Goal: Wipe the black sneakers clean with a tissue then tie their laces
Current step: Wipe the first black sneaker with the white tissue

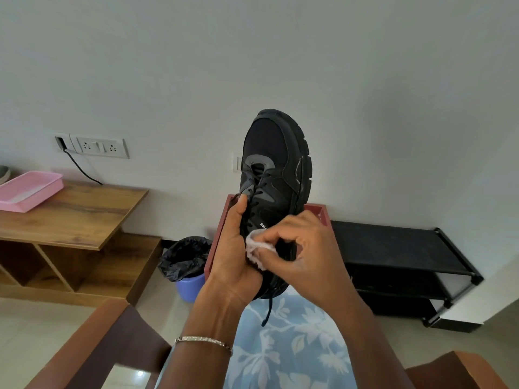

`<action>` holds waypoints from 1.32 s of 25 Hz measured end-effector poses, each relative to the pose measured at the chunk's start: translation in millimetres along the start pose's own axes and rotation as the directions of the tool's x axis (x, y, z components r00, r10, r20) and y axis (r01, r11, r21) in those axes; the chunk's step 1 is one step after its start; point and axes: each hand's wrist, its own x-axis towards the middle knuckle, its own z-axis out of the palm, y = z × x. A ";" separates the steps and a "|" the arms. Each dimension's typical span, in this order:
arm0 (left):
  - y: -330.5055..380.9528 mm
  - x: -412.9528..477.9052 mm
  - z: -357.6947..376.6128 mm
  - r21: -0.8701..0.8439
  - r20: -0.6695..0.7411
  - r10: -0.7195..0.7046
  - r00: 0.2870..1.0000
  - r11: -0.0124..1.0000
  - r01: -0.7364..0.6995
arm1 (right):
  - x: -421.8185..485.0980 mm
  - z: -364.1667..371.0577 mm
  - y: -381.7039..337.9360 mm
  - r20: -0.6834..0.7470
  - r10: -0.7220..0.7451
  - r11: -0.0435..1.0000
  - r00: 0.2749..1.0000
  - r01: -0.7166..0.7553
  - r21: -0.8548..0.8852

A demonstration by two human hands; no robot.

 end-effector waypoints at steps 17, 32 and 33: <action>-9.9 -4.4 5.9 0.025 0.001 0.013 1.000 1.000 -0.013 | 26.0 22.2 12.8 -0.427 -0.002 0.984 0.904 -0.074 -0.162; -7.8 -2.2 4.7 0.020 -0.021 0.009 1.000 1.000 -0.009 | 16.0 30.1 12.3 -0.448 -0.008 0.992 0.894 -0.049 -0.116; -6.0 -0.1 3.0 0.014 -0.030 0.024 0.999 1.000 -0.024 | 7.9 35.1 9.1 -0.446 -0.011 0.994 0.895 -0.037 -0.100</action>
